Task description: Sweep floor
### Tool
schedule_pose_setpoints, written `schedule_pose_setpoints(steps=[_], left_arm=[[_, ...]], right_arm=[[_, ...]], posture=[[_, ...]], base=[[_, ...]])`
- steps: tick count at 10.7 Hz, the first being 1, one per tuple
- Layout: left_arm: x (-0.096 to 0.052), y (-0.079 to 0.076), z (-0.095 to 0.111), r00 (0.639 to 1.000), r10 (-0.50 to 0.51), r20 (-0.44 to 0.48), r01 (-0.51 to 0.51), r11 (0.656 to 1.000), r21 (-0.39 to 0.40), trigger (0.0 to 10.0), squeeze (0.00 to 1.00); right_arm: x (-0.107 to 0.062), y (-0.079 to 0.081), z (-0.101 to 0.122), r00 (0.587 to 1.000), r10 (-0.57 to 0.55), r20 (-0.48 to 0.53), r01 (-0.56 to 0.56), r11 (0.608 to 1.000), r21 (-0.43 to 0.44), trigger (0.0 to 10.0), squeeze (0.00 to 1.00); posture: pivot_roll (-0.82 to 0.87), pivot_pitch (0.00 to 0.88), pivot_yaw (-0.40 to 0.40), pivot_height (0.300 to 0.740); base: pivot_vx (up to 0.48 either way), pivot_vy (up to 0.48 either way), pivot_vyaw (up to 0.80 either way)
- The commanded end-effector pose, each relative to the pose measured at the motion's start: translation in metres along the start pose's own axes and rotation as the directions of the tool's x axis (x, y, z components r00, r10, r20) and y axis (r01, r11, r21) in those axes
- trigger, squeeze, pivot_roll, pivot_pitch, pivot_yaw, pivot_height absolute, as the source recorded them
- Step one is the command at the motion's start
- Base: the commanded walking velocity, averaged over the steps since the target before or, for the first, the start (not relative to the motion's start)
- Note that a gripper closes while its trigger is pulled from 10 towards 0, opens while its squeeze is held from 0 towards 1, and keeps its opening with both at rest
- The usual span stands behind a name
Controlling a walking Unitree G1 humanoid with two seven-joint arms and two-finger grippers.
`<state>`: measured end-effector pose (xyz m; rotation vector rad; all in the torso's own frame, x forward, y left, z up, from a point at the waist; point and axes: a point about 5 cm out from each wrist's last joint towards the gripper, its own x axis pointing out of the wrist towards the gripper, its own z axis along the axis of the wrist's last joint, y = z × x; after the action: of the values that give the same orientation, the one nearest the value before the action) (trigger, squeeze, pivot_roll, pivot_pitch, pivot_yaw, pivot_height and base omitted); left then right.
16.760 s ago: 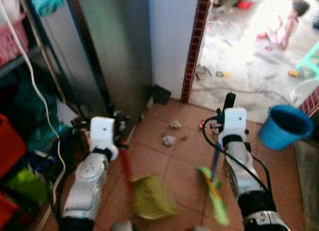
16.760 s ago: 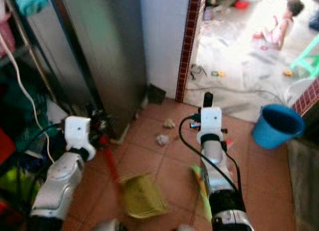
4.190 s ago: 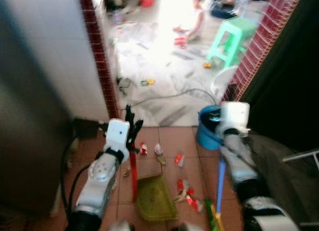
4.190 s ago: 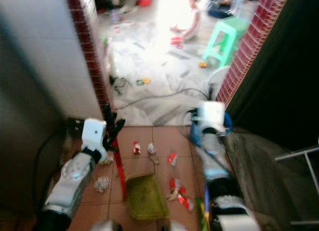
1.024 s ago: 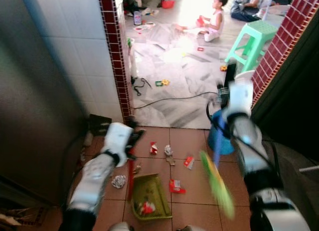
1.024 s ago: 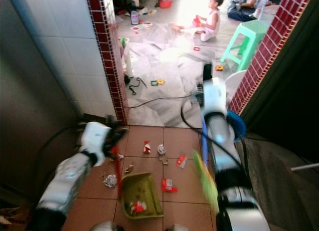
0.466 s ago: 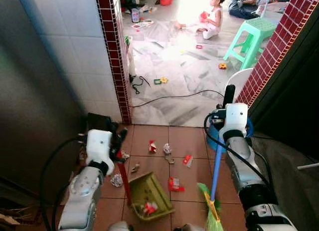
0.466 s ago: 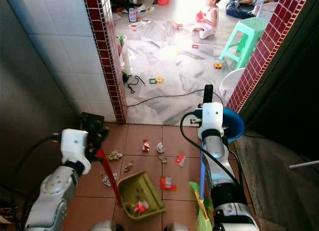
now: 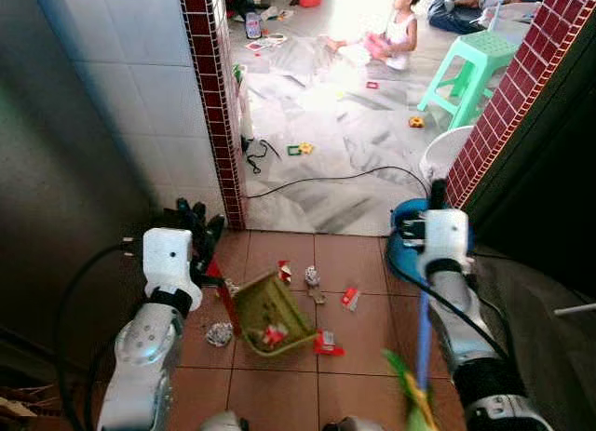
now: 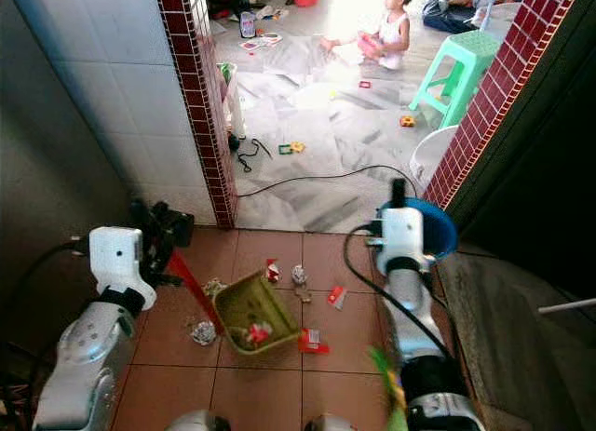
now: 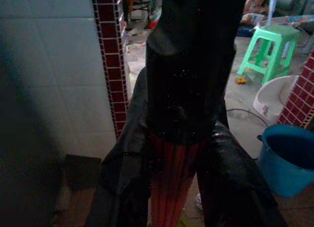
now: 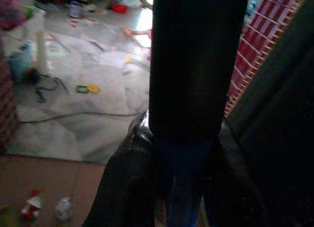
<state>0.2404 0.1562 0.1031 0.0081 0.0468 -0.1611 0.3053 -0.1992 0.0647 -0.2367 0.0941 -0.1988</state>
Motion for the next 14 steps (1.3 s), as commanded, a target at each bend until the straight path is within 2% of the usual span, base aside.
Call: schedule_pose_setpoints(steps=[1,2,3,4,5,7,8,14], left_arm=[[0.000,-0.005,0.010,0.997,-0.044,0.056,0.045,0.999,-0.012,10.0,0.00],[0.002,-0.006,0.007,0.997,-0.060,0.057,0.060,0.998,0.001,10.0,0.00],[0.007,-0.007,0.008,0.995,-0.065,0.069,0.063,0.998,0.031,10.0,0.00],[0.012,-0.009,0.009,0.995,-0.069,0.076,0.070,0.997,-0.008,10.0,0.00],[0.014,-0.012,0.010,0.993,-0.084,0.085,0.086,0.996,-0.016,10.0,0.00],[0.014,-0.016,0.009,0.992,-0.088,0.091,0.091,0.995,-0.031,10.0,0.00],[0.011,-0.015,0.006,0.993,-0.085,0.080,0.089,0.995,-0.040,10.0,0.00],[0.011,-0.016,0.004,0.992,-0.103,0.068,0.106,0.993,-0.043,10.0,0.00]], right_arm=[[0.004,-0.001,0.003,1.000,-0.014,0.014,0.014,1.000,-0.003,10.0,0.00],[0.009,-0.004,0.010,0.998,-0.054,0.038,0.053,0.998,0.038,10.0,0.00],[0.012,-0.008,0.017,0.996,-0.066,0.061,0.064,0.997,0.032,10.0,0.00],[0.012,-0.010,0.017,0.997,-0.052,0.064,0.050,0.998,0.025,10.0,0.00],[0.012,-0.011,0.014,0.997,-0.043,0.062,0.042,0.999,0.014,10.0,0.00],[0.010,-0.016,0.013,0.997,-0.034,0.065,0.033,0.999,0.017,10.0,0.00],[0.009,-0.022,0.010,0.997,-0.040,0.058,0.039,0.999,0.013,10.0,0.00],[0.011,-0.015,0.013,0.998,-0.015,0.067,0.013,1.000,0.025,10.0,0.00]], posture=[[0.01,0.000,0.014,0.740],[0.00,0.000,0.030,0.740],[0.00,0.000,0.025,0.740],[-0.01,0.000,0.012,0.740],[-0.01,0.000,0.004,0.740],[0.00,0.000,-0.015,0.740],[0.00,0.000,-0.015,0.740],[0.00,0.000,-0.007,0.740]], base=[[0.000,0.000,0.00],[0.000,0.000,0.00],[0.000,0.000,0.00],[0.000,0.000,-0.80],[0.000,0.000,-0.80],[0.000,-0.300,-0.73],[0.000,-0.300,0.00],[0.000,-0.309,0.00]])
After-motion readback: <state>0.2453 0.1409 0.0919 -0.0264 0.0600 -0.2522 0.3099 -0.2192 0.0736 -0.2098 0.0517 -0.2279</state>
